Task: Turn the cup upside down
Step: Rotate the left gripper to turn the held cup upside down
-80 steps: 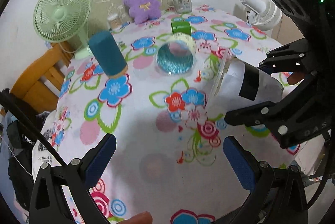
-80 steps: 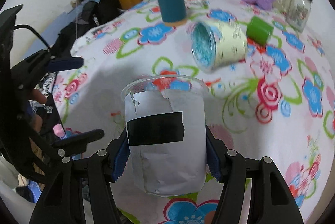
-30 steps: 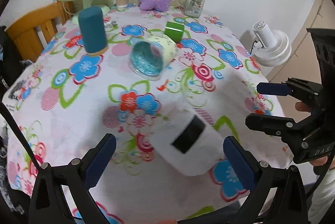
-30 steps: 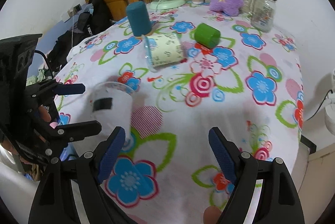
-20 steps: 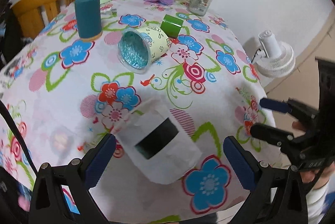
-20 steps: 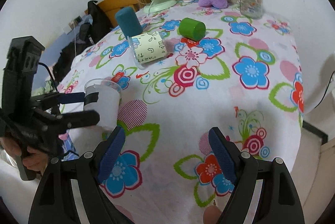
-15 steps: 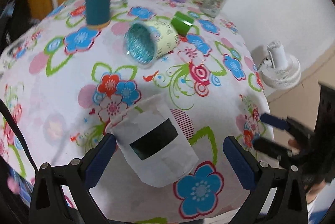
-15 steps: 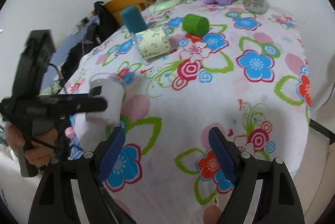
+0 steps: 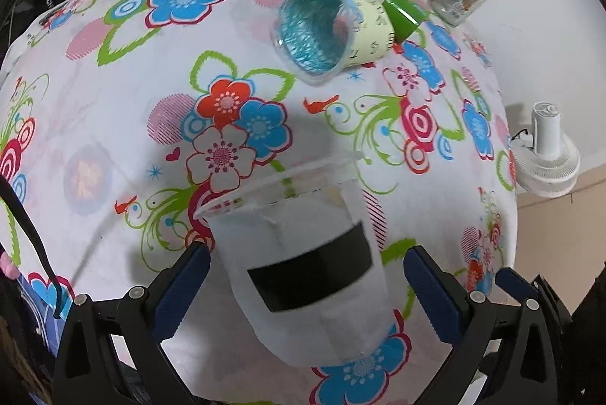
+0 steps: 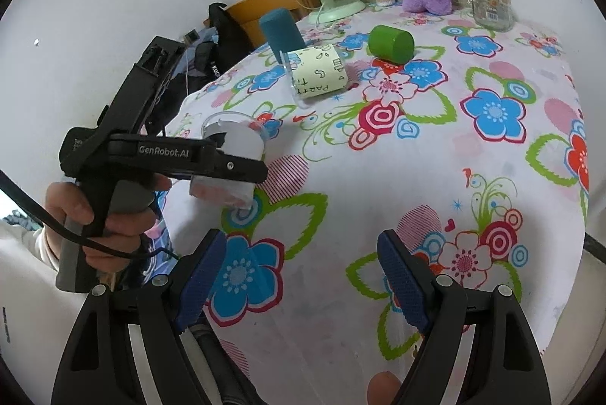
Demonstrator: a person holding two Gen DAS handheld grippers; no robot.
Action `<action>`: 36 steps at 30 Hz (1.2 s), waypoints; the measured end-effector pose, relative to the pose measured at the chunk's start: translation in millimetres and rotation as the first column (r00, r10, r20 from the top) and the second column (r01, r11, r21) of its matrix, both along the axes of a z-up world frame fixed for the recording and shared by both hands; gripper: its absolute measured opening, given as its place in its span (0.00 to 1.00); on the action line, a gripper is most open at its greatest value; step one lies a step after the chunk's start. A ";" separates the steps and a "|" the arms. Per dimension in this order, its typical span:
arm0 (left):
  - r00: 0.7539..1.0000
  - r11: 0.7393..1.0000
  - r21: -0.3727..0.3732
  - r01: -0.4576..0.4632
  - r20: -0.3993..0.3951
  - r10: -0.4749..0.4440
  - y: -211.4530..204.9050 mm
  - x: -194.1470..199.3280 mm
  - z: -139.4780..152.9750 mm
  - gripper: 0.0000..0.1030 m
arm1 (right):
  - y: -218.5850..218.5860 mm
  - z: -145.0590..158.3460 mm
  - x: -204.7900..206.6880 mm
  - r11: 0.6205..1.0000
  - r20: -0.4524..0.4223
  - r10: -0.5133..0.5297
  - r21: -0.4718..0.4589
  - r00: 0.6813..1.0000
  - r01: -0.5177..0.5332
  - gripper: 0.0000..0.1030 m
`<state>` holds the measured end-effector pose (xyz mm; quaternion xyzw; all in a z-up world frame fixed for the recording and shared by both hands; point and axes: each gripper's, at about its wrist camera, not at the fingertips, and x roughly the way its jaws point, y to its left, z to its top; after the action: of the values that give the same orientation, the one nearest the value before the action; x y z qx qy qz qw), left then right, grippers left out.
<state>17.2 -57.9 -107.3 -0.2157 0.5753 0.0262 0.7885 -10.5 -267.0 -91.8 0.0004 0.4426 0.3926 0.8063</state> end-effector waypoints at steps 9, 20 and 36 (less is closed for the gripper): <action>0.999 0.997 0.064 0.035 -0.003 -0.035 -2.2 -2.4 -3.6 0.84 | 0.4 -0.2 -2.0 1.000 0.011 0.003 0.020 1.000 -0.004 0.81; 0.996 0.991 0.122 0.052 0.072 -0.062 15.5 -13.0 11.6 0.68 | 16.3 -6.7 -12.6 0.999 0.012 0.043 0.020 0.999 -0.043 0.81; 0.887 0.832 0.309 0.460 -0.186 -0.422 31.8 2.7 68.8 0.68 | 62.9 0.2 -42.3 0.971 0.109 0.222 0.068 0.969 -0.230 0.81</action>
<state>19.9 -26.1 -38.5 0.0661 0.6384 -0.0445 0.7656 -52.9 -204.1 -91.7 -0.0375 0.3825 0.4989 0.7768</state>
